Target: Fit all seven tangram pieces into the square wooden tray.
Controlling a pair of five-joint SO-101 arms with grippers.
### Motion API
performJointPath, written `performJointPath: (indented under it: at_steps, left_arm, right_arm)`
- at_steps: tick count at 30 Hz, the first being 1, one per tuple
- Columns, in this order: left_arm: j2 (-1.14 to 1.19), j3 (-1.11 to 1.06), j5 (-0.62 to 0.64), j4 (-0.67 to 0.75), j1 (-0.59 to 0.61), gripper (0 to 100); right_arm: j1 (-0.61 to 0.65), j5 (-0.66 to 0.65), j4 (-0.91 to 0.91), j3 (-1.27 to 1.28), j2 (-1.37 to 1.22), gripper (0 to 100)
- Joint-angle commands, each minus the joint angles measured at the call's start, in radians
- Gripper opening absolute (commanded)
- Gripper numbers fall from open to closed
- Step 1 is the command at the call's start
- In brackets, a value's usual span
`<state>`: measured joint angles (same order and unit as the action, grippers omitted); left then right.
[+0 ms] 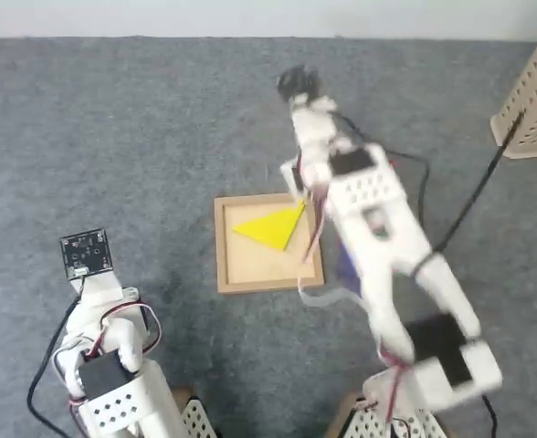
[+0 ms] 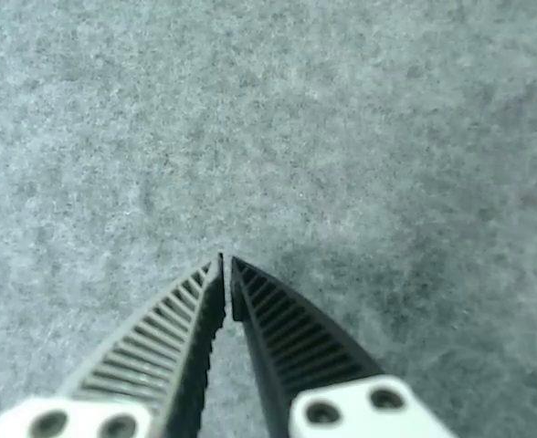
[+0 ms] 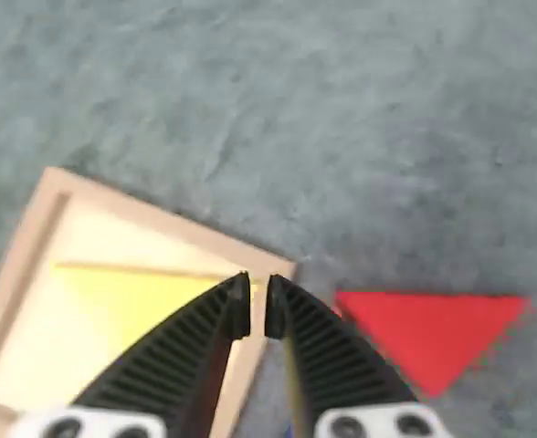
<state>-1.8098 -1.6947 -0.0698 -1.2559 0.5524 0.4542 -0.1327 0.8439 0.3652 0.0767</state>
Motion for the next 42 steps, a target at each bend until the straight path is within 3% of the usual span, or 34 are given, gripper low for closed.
performJointPath:
  at_steps: [1, 7, 17, 26, 36, 42]
  left_arm:
    - [-0.003, 0.008, 0.009, -0.003, -0.002, 1]
    - [-0.003, 0.008, 0.009, -0.003, -0.002, 1]
    - [-0.003, 0.008, 0.009, -0.003, -0.002, 1]
    - [-0.003, 0.008, 0.009, -0.003, -0.002, 1]
    - [-0.003, 0.008, 0.009, -0.003, -0.002, 1]
    - [-0.003, 0.008, 0.009, -0.003, -0.002, 1]
  right_arm:
    - [0.091, -0.094, -0.136, 0.219, 0.154, 4.3]
    - [0.182, -0.1, -0.176, 0.249, 0.059, 0.9]
    - [0.174, -0.087, -0.139, 0.055, -0.245, 0.6]
    - [0.117, -0.006, -0.136, -0.084, -0.369, 0.6]
    - [0.107, -0.009, 0.044, -0.087, -0.116, 0.8]
    - [-0.042, -0.009, 0.236, -0.086, 0.148, 0.7]
